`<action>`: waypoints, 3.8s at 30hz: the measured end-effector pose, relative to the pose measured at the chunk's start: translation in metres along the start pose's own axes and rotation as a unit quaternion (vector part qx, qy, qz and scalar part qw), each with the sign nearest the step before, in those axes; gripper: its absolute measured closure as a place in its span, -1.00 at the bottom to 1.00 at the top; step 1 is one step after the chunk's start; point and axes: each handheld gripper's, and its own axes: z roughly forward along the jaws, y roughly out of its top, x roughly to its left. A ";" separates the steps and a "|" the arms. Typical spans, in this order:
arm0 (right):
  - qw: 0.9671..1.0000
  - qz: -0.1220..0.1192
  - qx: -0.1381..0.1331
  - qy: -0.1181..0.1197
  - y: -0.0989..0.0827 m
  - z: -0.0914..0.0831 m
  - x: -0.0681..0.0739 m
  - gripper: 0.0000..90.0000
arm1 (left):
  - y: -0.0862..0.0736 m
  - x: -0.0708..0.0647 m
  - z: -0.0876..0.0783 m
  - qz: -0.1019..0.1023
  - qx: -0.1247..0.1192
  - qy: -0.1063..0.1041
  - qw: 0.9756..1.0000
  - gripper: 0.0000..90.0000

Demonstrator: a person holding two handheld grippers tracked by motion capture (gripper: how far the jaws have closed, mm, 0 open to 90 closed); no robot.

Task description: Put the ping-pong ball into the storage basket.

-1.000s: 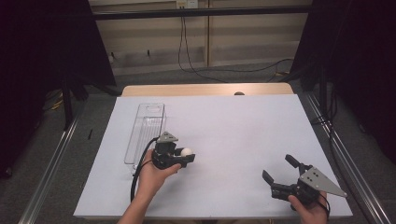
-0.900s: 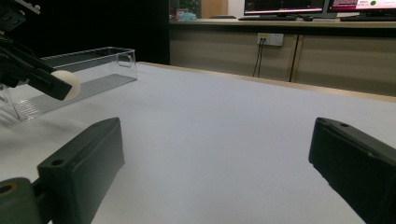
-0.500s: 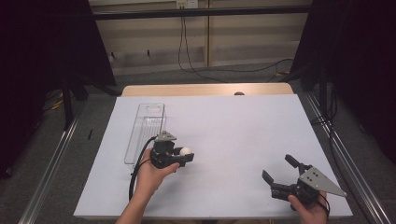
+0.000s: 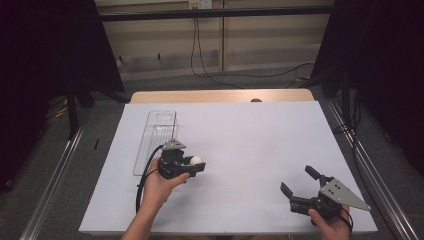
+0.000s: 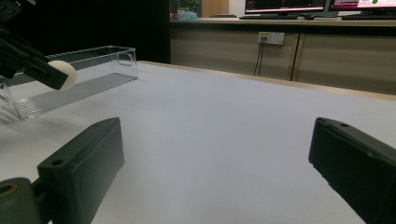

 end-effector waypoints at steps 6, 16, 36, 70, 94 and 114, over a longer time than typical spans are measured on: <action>1.000 0.002 0.000 0.002 0.000 0.000 0.000 -0.94 | 0.001 0.002 -0.001 -0.001 -0.002 0.002 1.000 0.14; 1.000 0.003 0.001 -0.001 0.000 0.000 0.000 -0.94 | 0.002 0.003 -0.005 -0.002 -0.006 0.001 1.000 0.14; 1.000 0.003 0.002 -0.002 0.000 0.002 -0.001 -0.94 | 0.004 0.006 -0.009 0.001 -0.005 0.005 1.000 0.14; 1.000 0.004 0.001 -0.007 0.000 0.003 -0.001 -0.94 | 0.008 0.013 -0.021 -0.006 -0.019 0.007 1.000 0.14; 1.000 0.004 0.001 -0.006 0.000 0.003 -0.001 -0.94 | 0.010 0.017 -0.029 -0.008 -0.021 0.010 1.000 0.14; 1.000 0.002 0.003 -0.004 0.000 0.003 -0.001 -0.94 | 0.012 0.022 -0.039 -0.013 -0.028 0.018 0.999 0.14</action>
